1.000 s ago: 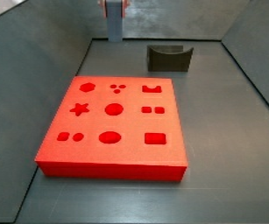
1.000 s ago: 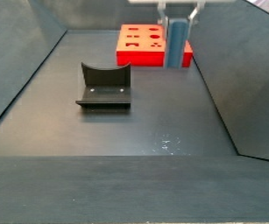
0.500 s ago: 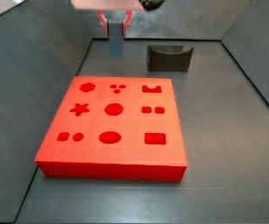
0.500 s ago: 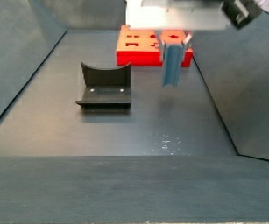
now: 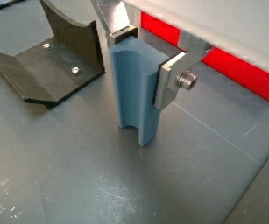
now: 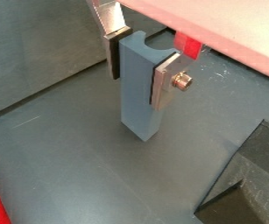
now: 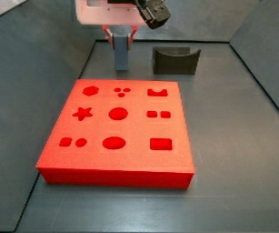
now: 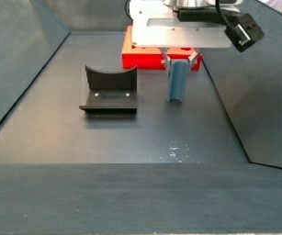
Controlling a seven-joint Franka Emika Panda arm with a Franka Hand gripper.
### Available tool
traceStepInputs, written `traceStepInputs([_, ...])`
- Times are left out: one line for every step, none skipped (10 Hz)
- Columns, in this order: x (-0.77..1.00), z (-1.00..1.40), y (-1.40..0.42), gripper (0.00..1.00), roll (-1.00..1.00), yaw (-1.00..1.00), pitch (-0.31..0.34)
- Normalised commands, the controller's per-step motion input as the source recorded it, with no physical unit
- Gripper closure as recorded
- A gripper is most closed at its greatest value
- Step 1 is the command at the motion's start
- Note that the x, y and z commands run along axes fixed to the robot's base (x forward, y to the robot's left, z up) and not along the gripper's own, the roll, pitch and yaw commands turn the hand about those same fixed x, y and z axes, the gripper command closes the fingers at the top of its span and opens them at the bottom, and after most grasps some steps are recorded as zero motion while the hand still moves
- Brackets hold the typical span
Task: Pick up the arch object. Move up. Place the arch object on the fixture. Regrasp the arch object. Rotate the arch object. Move to above the board. Insert the arch object.
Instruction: Rotate the arch object.
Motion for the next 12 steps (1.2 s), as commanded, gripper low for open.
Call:
traceStepInputs([0.0,-0.22,0.02,1.0,-0.16,-0.02,-0.016])
traceStepInputs([0.0,-0.22,0.02,1.0,-0.16,-0.02,-0.016])
traceStepInputs([0.0,0.0,0.0,0.0,-0.16,-0.02,-0.018])
traceStepInputs([0.0,1.0,0.0,0.0,-0.16,-0.02,-0.02])
traceStepInputs([-0.01,1.0,0.0,0.0,-0.16,-0.02,-0.012])
traceStepInputs([-0.03,0.96,0.0,0.0,-0.16,-0.02,0.024])
traceStepInputs([-0.02,0.81,0.01,0.0,-0.16,-0.03,0.037])
traceStepInputs([-0.02,0.65,0.01,0.0,-0.15,-0.03,0.048])
traceStepInputs([-0.01,0.47,0.01,0.0,-0.15,-0.03,0.056])
traceStepInputs([0.0,0.18,0.01,0.0,-0.15,-0.04,0.063])
traceStepInputs([0.0,0.0,0.0,0.0,-0.01,1.0,0.005])
traceStepInputs([0.02,-0.08,0.0,0.0,-0.01,1.0,0.005])
